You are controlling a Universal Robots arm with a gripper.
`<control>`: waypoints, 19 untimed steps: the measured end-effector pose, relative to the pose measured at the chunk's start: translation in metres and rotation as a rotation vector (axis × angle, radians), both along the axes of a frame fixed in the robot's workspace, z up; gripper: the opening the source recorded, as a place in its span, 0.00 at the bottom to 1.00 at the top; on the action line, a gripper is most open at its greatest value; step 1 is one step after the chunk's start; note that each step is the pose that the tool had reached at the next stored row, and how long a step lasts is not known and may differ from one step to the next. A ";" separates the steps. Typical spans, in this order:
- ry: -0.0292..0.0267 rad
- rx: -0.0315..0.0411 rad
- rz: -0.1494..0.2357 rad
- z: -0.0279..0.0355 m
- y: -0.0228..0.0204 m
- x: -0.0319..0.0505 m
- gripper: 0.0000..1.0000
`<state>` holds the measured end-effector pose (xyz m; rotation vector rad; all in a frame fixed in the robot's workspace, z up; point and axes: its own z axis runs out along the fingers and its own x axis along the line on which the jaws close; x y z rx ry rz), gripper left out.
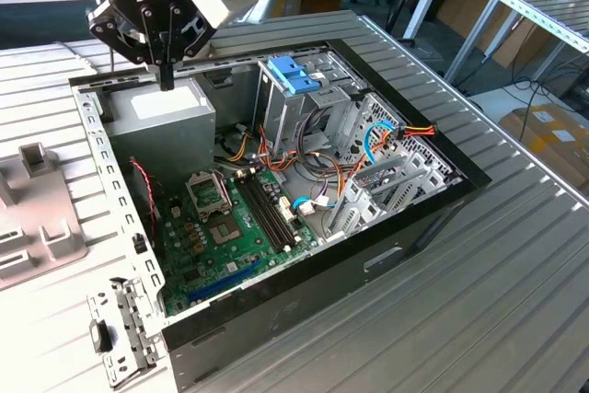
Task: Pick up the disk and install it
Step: 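Reach for the disk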
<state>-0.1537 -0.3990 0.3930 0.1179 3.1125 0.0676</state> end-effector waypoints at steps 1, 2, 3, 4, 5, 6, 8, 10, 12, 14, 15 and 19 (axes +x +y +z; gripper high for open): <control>0.0000 0.0000 0.000 0.0000 0.0000 -0.0009 0.11; 0.0000 0.0000 0.000 0.0000 0.0000 -0.0018 0.11; 0.0000 0.0001 0.000 0.0000 0.0000 -0.0029 0.11; 0.0000 0.0000 0.000 0.0000 0.0000 -0.0039 0.11; 0.0000 0.0000 0.000 0.0000 0.0000 -0.0045 0.11; 0.0000 0.0000 0.000 0.0000 0.0000 -0.0054 0.11; 0.0000 0.0000 0.000 0.0000 0.0000 -0.0072 0.11; 0.0000 0.0000 0.000 0.0000 0.0000 -0.0099 0.11; 0.0000 0.0000 0.000 0.0000 0.0000 -0.0117 0.11; 0.0000 0.0001 0.000 0.0000 0.0000 -0.0137 0.11; 0.0000 0.0001 0.000 -0.0001 0.0000 -0.0143 0.11; 0.0000 0.0000 0.000 -0.0001 0.0000 -0.0180 0.11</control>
